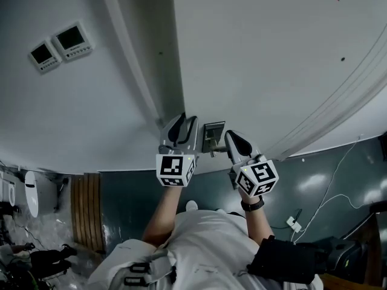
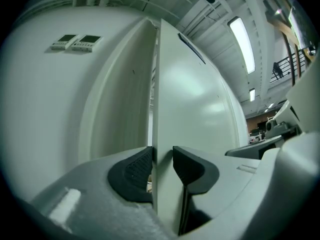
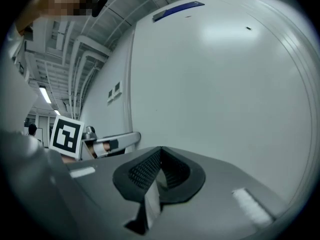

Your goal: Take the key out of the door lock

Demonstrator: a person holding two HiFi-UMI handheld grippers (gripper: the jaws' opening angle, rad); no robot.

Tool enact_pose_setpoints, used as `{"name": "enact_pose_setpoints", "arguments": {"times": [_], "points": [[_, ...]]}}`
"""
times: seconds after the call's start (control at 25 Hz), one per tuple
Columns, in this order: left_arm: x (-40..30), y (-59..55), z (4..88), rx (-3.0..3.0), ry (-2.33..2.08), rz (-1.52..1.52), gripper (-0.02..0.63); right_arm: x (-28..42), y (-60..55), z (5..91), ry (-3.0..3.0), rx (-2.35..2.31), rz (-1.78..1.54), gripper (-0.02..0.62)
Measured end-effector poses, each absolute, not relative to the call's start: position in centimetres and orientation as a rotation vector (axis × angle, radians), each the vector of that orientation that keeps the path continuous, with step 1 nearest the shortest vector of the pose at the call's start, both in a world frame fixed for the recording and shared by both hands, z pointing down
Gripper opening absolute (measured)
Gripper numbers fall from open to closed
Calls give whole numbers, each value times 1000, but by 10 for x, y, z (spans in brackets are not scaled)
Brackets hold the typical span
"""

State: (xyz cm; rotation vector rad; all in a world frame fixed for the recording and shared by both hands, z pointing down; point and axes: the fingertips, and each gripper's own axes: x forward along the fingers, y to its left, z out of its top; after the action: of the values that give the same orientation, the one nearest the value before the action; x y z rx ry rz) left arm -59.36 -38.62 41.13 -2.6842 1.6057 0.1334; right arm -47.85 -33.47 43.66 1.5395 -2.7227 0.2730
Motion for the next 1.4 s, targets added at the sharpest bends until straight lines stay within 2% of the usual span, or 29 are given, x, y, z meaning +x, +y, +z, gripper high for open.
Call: {"name": "enact_pose_setpoints", "arguments": {"times": [0.16,0.52,0.56,0.64,0.68,0.92,1.2,1.4], "points": [[-593,-387,411,-2679,1591,158,130,-470,-319,488,-2657,1518,480,0],[-594,-386,410,-2694,1579,208,126,-466,-276,599,-2483,1391,699,0],[-594,-386,410,-2694,1579,211,125,-468,-275,608,-2477,1365,739,26],[-594,-385,410,-2701,1575,226,124,-473,-274,624,-2468,1312,810,141],[-594,-385,410,-2707,1571,233,123,-475,-274,631,-2463,1295,838,149],[-595,-383,407,-2720,1598,233,121,-486,-283,669,-2423,1281,988,150],[-595,-384,408,-2724,1618,222,121,-496,-311,683,-2440,1256,989,199],[-595,-384,408,-2722,1625,236,121,-500,-330,679,-2477,1270,1044,178]]}}
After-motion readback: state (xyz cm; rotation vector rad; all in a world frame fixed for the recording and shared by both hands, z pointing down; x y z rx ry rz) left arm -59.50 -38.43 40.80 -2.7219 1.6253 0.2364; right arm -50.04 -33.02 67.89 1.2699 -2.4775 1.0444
